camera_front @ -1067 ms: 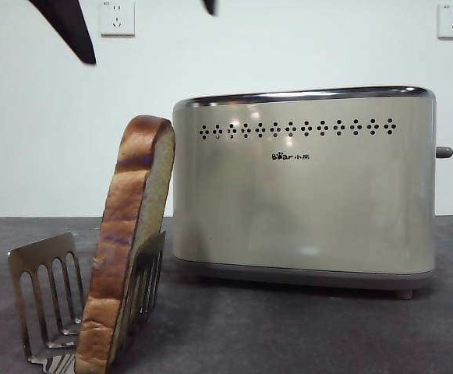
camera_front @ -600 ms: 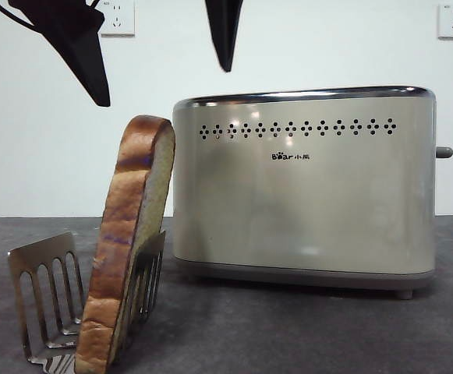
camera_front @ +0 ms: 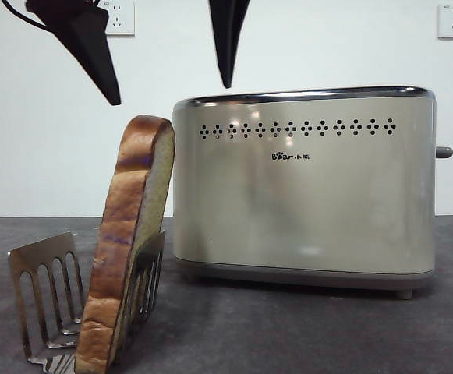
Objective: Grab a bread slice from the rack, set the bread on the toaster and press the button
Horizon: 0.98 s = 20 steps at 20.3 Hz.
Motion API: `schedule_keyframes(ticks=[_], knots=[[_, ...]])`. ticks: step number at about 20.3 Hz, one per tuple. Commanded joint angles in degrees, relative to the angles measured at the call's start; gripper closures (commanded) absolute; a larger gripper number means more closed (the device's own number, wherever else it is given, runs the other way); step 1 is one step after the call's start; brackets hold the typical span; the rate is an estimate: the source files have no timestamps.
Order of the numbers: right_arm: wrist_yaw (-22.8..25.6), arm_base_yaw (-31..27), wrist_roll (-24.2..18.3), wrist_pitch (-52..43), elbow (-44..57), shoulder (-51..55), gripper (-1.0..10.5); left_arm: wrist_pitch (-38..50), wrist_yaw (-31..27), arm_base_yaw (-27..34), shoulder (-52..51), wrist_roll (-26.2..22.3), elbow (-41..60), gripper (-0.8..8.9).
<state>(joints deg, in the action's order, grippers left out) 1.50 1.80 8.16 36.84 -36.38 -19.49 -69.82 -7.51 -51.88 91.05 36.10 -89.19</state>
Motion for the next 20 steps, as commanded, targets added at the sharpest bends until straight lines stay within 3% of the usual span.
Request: schedule_keyframes(ticks=[1, 20], knots=[[-0.04, 0.07, 0.17, -0.31, -0.33, 0.09, 9.5, -0.28, 1.16, 0.04, 0.59, 1.42, 0.07, 2.51], [-0.02, 0.07, 0.17, -0.35, -0.35, 0.09, 9.5, -5.46, 1.73, -0.48, 3.78, 1.49, 0.37, 2.51]])
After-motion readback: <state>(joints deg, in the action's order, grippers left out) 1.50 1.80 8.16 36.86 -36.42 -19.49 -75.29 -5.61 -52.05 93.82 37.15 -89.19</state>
